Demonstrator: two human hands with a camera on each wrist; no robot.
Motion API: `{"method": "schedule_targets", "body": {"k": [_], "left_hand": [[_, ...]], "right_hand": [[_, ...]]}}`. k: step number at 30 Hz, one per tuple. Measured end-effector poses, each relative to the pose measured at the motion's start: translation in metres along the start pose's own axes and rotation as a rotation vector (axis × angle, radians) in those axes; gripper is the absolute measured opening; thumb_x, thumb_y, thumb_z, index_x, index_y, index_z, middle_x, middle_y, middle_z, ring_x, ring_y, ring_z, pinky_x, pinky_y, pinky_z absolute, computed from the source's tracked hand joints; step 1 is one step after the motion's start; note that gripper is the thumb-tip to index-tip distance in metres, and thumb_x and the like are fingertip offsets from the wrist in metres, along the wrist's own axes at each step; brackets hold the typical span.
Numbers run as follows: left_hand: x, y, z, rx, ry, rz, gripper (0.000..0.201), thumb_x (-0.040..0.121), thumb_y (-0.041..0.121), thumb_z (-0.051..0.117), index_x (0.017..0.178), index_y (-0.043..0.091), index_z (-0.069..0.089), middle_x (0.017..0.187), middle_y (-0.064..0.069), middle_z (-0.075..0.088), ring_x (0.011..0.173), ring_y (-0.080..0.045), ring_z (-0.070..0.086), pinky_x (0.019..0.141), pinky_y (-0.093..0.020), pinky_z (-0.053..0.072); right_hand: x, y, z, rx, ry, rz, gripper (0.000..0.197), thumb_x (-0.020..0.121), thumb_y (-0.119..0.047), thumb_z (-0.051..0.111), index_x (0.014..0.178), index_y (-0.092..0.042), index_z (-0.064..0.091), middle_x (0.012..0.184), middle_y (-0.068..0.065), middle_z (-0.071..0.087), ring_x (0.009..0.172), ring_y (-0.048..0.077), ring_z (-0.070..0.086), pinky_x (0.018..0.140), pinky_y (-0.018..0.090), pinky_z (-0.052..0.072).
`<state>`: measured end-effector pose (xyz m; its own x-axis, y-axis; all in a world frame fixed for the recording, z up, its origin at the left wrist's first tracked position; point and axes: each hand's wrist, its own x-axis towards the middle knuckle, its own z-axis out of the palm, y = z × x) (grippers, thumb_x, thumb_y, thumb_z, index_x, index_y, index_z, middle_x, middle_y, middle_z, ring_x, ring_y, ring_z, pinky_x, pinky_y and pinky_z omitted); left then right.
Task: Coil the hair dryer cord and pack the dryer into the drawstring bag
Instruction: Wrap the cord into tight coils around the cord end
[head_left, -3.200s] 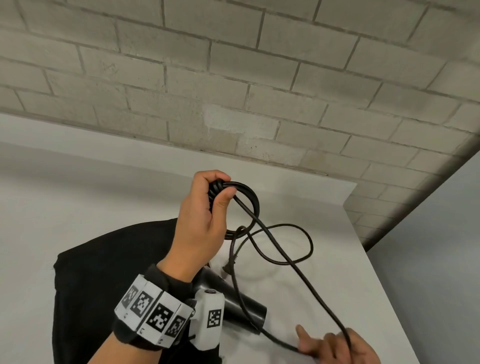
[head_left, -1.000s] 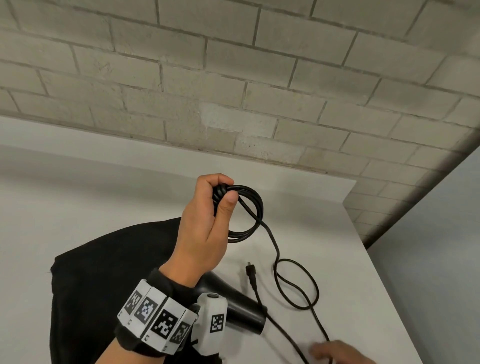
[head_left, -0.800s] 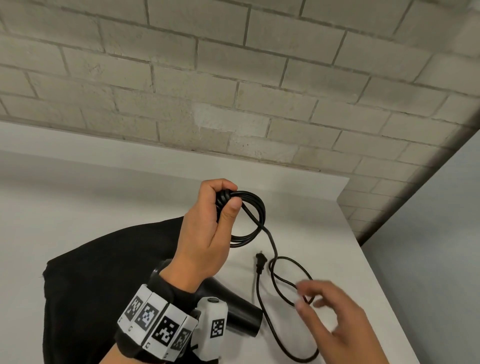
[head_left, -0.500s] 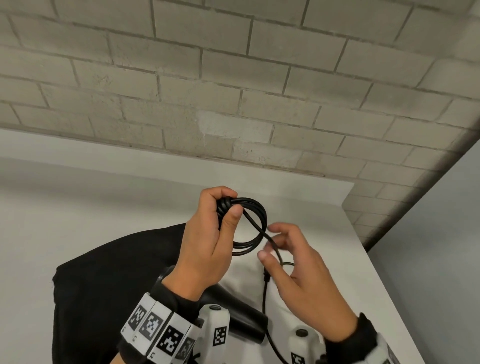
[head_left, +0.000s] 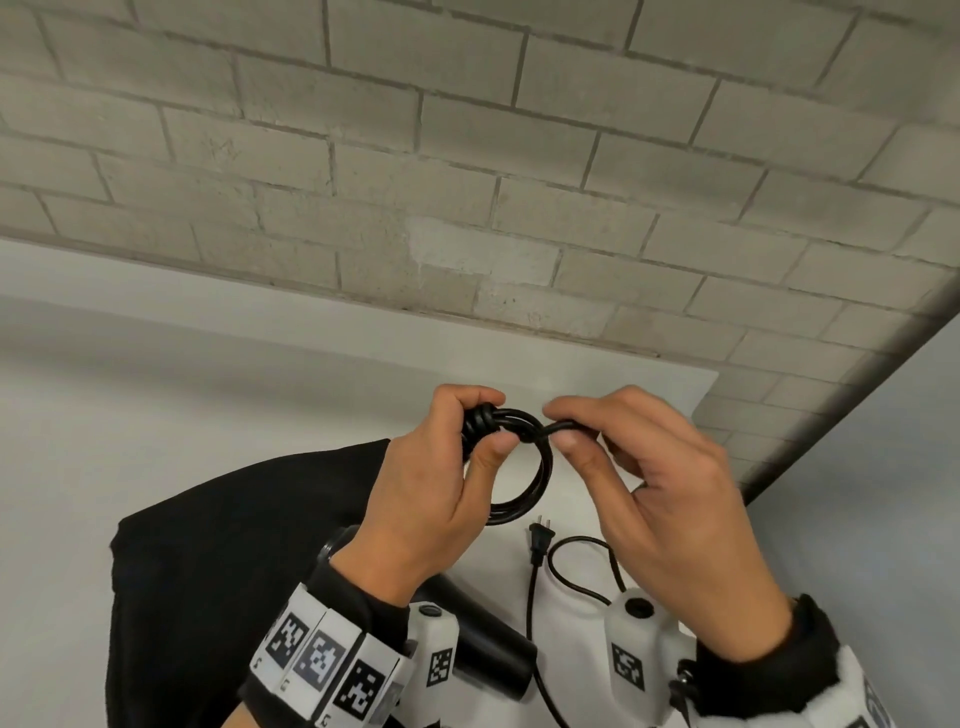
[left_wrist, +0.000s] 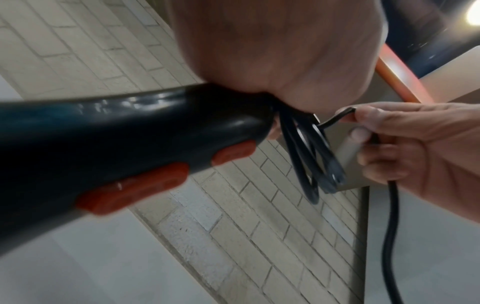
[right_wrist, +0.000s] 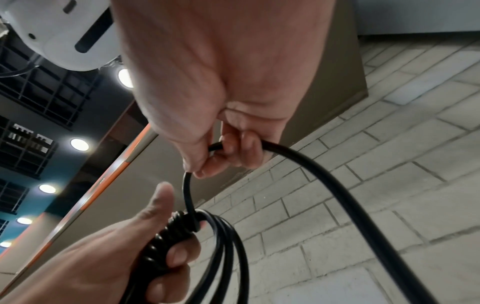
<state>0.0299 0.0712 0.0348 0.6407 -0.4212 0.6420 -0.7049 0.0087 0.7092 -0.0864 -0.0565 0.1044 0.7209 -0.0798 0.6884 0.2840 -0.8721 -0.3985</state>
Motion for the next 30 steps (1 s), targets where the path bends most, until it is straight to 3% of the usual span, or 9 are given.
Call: {"method": "schedule_targets", "body": {"k": [4,9,11,14,17,21,26,28,30], "left_hand": [[-0.002,0.004,0.003,0.012,-0.035,0.017,0.057,0.08,0.077,0.048,0.116,0.033,0.044,0.083,0.024,0.055,0.074,0.005,0.057,0.064,-0.007,0.043],[-0.004,0.007,0.004,0.03,-0.018,0.047,0.043,0.085,0.069,0.051,0.108,0.034,0.048,0.073,0.021,0.054,0.063,0.001,0.054,0.059,-0.006,0.038],[-0.005,0.008,0.004,0.029,-0.013,0.063,0.039,0.088,0.067,0.048,0.107,0.032,0.049,0.074,0.018,0.057,0.062,0.002,0.054,0.059,-0.008,0.04],[-0.006,0.01,0.003,0.028,0.0,0.092,0.037,0.092,0.061,0.047,0.103,0.025,0.052,0.068,0.026,0.05,0.059,0.009,0.05,0.058,-0.003,0.035],[-0.006,0.012,0.003,-0.004,0.018,0.114,0.035,0.094,0.057,0.047,0.097,0.022,0.052,0.063,0.029,0.044,0.055,0.011,0.048,0.056,-0.001,0.033],[-0.007,0.013,0.003,-0.04,0.032,0.12,0.033,0.096,0.055,0.045,0.093,0.023,0.05,0.06,0.027,0.044,0.051,0.008,0.044,0.054,-0.003,0.031],[-0.009,0.014,0.005,-0.059,0.08,0.104,0.032,0.097,0.056,0.043,0.09,0.025,0.049,0.058,0.026,0.042,0.049,0.005,0.044,0.052,-0.004,0.031],[-0.009,0.014,0.006,-0.05,0.111,0.092,0.032,0.097,0.057,0.041,0.089,0.027,0.05,0.058,0.025,0.042,0.048,0.002,0.044,0.05,-0.006,0.032],[-0.008,0.013,0.006,-0.039,0.134,0.082,0.033,0.097,0.058,0.04,0.09,0.027,0.05,0.058,0.021,0.047,0.049,0.0,0.047,0.049,-0.009,0.035]], "right_hand": [[0.01,0.001,0.0,0.063,-0.007,0.01,0.017,0.089,-0.01,0.065,0.105,-0.012,0.07,0.081,-0.021,0.052,0.075,-0.005,0.052,0.069,0.005,0.036],[0.013,0.005,0.012,0.289,0.009,0.154,0.015,0.09,-0.016,0.067,0.102,-0.024,0.071,0.08,-0.009,0.065,0.063,0.017,0.052,0.061,0.03,0.049],[0.014,0.006,0.017,0.376,0.024,0.23,0.012,0.089,-0.018,0.067,0.098,-0.023,0.072,0.08,-0.005,0.068,0.064,0.022,0.055,0.062,0.033,0.052],[0.014,0.009,0.024,0.458,0.056,0.313,0.008,0.088,-0.02,0.067,0.093,-0.021,0.073,0.079,0.0,0.071,0.068,0.025,0.06,0.062,0.032,0.052],[0.011,0.015,0.032,0.505,0.074,0.385,0.012,0.086,-0.026,0.067,0.09,-0.018,0.075,0.08,-0.005,0.073,0.072,0.011,0.065,0.068,0.027,0.051],[0.003,0.019,0.041,0.636,0.07,0.475,0.016,0.084,-0.027,0.067,0.091,-0.015,0.076,0.077,-0.002,0.072,0.074,0.016,0.066,0.072,0.036,0.055],[-0.009,0.019,0.047,0.784,0.13,0.55,0.012,0.086,-0.02,0.064,0.092,-0.011,0.071,0.08,0.007,0.071,0.075,0.015,0.068,0.066,0.022,0.051],[-0.017,0.021,0.048,0.816,0.132,0.527,0.019,0.089,-0.031,0.064,0.094,-0.015,0.073,0.086,0.011,0.073,0.081,0.018,0.068,0.068,0.022,0.051],[-0.026,0.023,0.05,0.872,0.089,0.482,0.038,0.083,-0.045,0.069,0.103,-0.013,0.071,0.092,0.013,0.073,0.087,0.019,0.067,0.073,0.024,0.051]]}}
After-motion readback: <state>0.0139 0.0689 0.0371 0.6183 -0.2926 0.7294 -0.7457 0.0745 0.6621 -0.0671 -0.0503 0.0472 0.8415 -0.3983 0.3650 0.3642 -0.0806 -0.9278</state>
